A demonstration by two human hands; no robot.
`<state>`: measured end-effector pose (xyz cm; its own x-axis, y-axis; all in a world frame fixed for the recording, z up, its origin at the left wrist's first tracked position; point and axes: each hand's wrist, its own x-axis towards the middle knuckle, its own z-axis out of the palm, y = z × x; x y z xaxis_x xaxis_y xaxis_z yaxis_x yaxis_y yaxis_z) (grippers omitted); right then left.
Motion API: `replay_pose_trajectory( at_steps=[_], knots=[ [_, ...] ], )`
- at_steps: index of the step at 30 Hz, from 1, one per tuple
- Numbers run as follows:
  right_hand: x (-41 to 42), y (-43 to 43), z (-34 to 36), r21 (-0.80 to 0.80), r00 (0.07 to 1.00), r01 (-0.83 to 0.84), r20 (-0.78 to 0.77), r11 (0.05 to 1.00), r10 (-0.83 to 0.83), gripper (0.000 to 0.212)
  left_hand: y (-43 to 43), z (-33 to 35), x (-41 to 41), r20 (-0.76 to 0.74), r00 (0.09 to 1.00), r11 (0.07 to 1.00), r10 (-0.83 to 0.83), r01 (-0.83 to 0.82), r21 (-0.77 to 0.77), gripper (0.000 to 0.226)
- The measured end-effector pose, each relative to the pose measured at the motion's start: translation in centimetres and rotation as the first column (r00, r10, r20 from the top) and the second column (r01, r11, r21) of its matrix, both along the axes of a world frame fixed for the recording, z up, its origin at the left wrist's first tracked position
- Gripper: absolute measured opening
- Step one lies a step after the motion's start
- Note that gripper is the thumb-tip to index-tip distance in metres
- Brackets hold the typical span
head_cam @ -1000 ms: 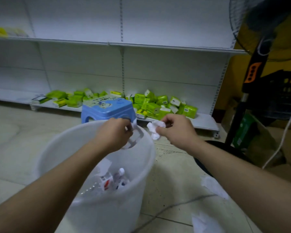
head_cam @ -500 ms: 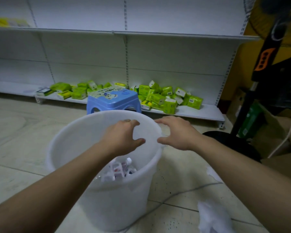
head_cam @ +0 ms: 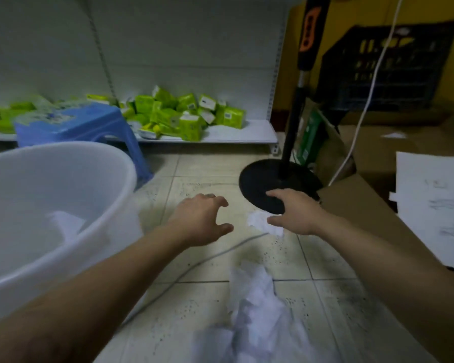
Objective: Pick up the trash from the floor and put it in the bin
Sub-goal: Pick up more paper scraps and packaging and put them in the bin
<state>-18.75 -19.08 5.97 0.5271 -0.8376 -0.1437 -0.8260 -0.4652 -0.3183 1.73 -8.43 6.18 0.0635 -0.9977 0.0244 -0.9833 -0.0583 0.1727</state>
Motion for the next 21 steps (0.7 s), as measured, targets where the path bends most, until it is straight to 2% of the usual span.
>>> replay_pose_trajectory(
  at_steps=[5, 9, 13, 17, 21],
  knots=[
    [-5.1, -1.9, -9.0, 0.134, 0.990, 0.127, 0.037, 0.983, -0.133, 0.072, -2.8, -7.6, -4.8, -0.091, 0.996, 0.982, -0.011, 0.028, 0.186, 0.060],
    [-3.7, -2.8, -15.2, 0.223, 0.987, 0.134, 0.054, 0.966, -0.149, 0.066, -3.5, -12.5, -6.6, -0.203, 0.976, 0.953, 0.075, -0.011, 0.304, 0.058],
    [-1.3, -5.0, -20.9, 0.281, 0.990, 0.142, -0.023, 0.949, -0.141, 0.062, -3.1, -16.5, -6.5, -0.239, 0.967, 0.936, 0.083, 0.006, 0.352, 0.051],
    [-0.1, -7.8, -24.5, 0.246, 0.981, 0.182, -0.108, 0.952, -0.160, 0.059, -2.1, -19.2, -5.5, -0.265, 0.951, 0.930, 0.161, -0.056, 0.363, 0.061],
    [1.1, -10.2, -26.1, 0.165, 0.985, 0.170, -0.062, 0.971, -0.162, 0.058, -1.6, -21.2, -4.7, -0.297, 0.936, 0.926, 0.191, -0.071, 0.372, 0.067]
  ],
)
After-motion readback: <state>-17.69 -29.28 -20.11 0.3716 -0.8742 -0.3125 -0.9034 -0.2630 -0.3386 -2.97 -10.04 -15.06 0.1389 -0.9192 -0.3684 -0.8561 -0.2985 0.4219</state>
